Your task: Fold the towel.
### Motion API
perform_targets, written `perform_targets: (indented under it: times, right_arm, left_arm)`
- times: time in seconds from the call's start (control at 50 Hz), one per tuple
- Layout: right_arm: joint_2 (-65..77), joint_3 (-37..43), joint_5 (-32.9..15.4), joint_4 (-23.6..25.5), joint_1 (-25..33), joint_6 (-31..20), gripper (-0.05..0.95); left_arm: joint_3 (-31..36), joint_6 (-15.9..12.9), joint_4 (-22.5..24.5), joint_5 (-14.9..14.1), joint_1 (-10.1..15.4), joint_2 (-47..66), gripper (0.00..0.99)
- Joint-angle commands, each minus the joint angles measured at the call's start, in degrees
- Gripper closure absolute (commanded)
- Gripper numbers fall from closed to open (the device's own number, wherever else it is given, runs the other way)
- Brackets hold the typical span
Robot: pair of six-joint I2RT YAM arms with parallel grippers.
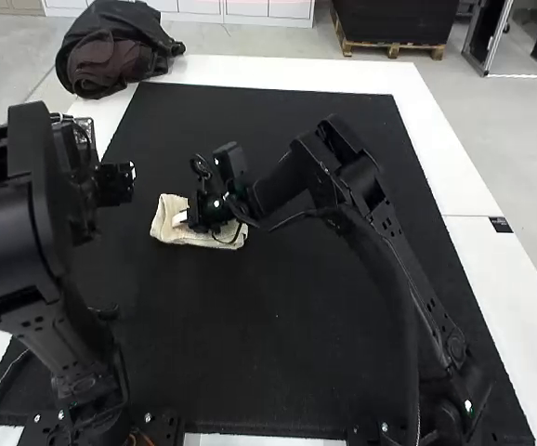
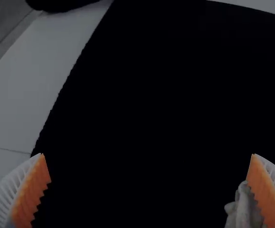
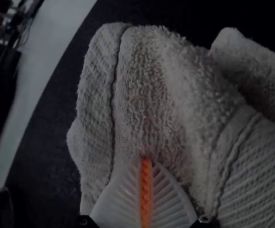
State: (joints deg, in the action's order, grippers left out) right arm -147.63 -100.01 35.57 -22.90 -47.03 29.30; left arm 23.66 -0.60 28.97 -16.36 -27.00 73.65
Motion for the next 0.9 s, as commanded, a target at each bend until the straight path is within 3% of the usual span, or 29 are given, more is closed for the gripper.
perform_targets:
  times: [0.0,0.48,0.88]
  right_arm:
    - [0.06,-2.83,-0.15,1.36,1.41,-1.26,0.93]
    - [-2.84,-7.84,1.78,2.86,2.82,1.46,0.93]
    - [-7.32,-10.3,1.43,6.55,3.17,-2.58,0.93]
  left_arm:
    - [-0.02,0.51,-0.58,-0.87,-0.33,-1.66,0.028]
    - [-1.16,0.78,-2.34,-1.22,-0.07,-5.71,0.028]
    - [-1.6,0.78,-2.69,-1.13,-0.42,-6.5,0.028]
